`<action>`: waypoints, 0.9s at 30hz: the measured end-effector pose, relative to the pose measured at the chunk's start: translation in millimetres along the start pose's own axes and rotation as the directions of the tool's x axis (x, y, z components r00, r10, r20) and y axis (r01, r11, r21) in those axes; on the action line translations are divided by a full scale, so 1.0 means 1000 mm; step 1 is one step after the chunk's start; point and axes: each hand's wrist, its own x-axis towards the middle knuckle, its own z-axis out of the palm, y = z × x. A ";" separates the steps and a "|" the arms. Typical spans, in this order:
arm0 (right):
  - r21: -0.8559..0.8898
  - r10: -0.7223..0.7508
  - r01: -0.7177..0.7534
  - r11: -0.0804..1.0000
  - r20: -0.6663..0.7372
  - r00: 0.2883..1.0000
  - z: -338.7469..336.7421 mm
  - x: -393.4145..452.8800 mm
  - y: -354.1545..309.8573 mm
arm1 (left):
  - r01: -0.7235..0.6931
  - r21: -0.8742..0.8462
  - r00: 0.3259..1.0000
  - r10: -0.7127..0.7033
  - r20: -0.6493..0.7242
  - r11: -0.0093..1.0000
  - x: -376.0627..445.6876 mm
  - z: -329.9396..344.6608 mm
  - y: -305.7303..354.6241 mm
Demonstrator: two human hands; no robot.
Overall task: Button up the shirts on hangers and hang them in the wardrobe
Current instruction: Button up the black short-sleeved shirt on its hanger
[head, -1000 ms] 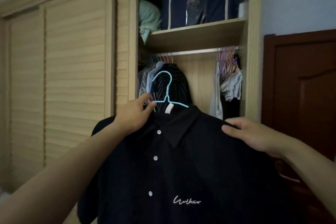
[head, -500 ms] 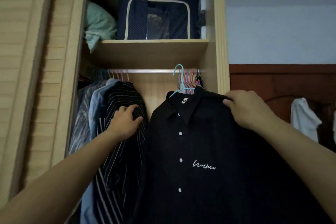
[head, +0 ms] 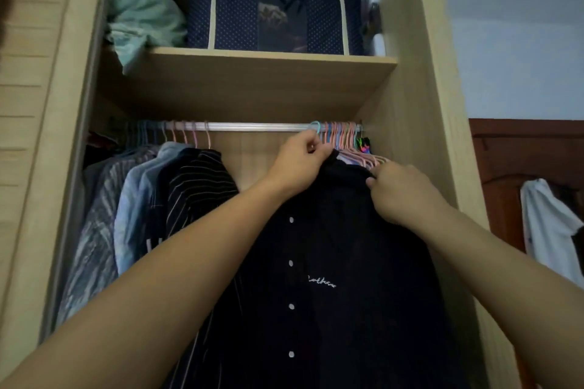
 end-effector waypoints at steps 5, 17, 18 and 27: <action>-0.117 -0.044 0.054 0.992 0.088 0.995 0.039 0.023 -0.027 | 0.250 -0.112 0.961 -0.261 -0.091 0.962 0.017 -0.019 -0.047; -0.102 -0.134 0.120 0.988 -0.150 0.979 0.063 0.136 -0.077 | 0.217 0.852 0.963 0.039 -0.267 0.477 -0.042 -0.188 -0.158; -0.102 -0.130 0.115 0.988 -0.161 0.978 0.068 0.142 -0.084 | 0.225 0.872 0.961 0.051 -0.273 0.434 -0.050 -0.197 -0.166; -0.102 -0.072 0.066 0.993 -0.057 0.996 0.128 0.154 -0.133 | 0.329 0.895 0.938 0.004 -0.347 0.300 -0.075 -0.233 -0.225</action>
